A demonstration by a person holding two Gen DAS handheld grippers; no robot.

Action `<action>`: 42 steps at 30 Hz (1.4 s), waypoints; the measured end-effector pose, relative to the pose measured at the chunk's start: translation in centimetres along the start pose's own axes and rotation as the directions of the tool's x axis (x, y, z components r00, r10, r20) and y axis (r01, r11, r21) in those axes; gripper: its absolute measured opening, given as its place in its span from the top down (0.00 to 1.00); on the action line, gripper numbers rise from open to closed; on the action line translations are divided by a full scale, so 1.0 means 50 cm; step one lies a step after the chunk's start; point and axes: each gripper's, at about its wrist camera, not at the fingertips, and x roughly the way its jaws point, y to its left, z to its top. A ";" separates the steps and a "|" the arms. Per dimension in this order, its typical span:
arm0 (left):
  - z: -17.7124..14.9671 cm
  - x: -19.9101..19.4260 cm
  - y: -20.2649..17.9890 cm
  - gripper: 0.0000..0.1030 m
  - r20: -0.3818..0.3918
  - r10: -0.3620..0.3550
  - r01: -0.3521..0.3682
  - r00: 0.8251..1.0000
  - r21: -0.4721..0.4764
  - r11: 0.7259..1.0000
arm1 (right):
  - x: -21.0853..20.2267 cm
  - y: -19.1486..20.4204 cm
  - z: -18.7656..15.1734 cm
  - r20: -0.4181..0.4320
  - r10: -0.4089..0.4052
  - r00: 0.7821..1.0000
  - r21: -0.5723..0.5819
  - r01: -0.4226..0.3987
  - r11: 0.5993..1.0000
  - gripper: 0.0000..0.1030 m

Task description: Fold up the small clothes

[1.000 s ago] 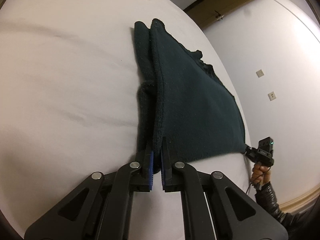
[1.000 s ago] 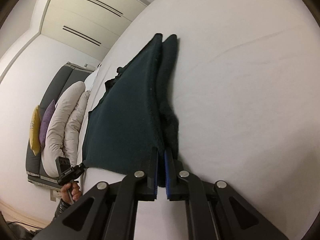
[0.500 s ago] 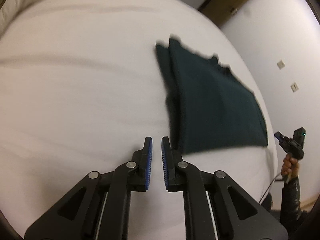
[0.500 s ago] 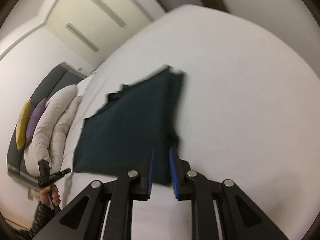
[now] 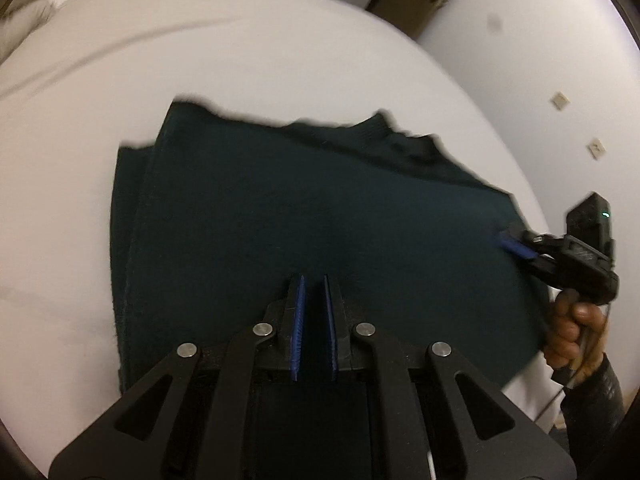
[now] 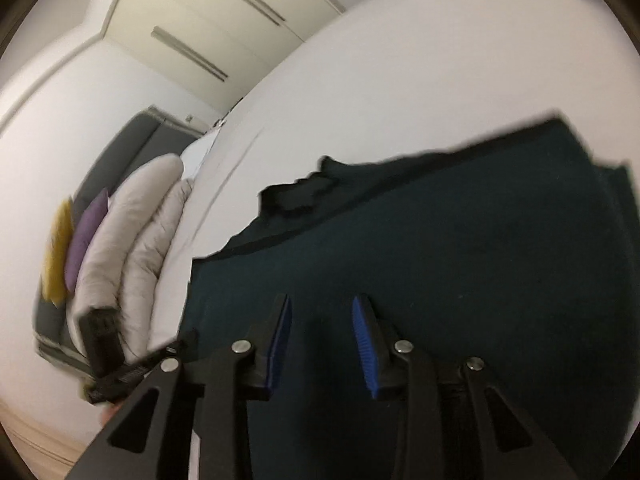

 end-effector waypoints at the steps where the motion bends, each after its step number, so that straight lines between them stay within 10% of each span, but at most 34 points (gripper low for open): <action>1: -0.003 0.003 0.015 0.91 0.004 -0.022 0.022 1.000 -0.018 1.000 | -0.009 -0.012 0.003 0.012 0.013 1.000 0.019 -0.013 1.000 0.77; 8: -0.029 -0.008 0.039 0.91 0.020 -0.047 0.048 0.999 -0.039 0.998 | -0.115 -0.120 0.019 0.172 -0.099 0.980 0.157 0.072 0.985 0.85; 13: -0.035 -0.004 0.032 0.91 0.033 -0.028 0.030 0.999 -0.032 0.999 | -0.206 -0.115 0.018 0.326 -0.139 0.935 0.221 0.067 0.973 0.65; 20: -0.041 -0.011 0.021 0.91 0.041 0.013 -0.013 0.999 -0.004 1.000 | -0.110 0.039 -0.018 0.167 0.083 0.982 -0.002 -0.084 0.996 0.62; 25: -0.046 -0.013 0.009 0.91 0.049 0.037 -0.038 0.998 0.022 0.999 | -0.021 0.037 -0.039 0.030 0.060 0.998 -0.001 -0.060 0.998 0.47; 32: -0.050 -0.013 0.008 0.91 0.061 0.053 -0.054 0.997 0.020 0.998 | -0.115 -0.076 -0.044 0.204 -0.042 0.978 0.149 0.011 0.989 0.62; 42: -0.107 -0.113 -0.037 0.91 0.149 0.312 -0.322 0.939 0.051 0.945 | -0.215 -0.014 -0.089 0.281 -0.035 0.959 0.061 0.019 0.998 0.47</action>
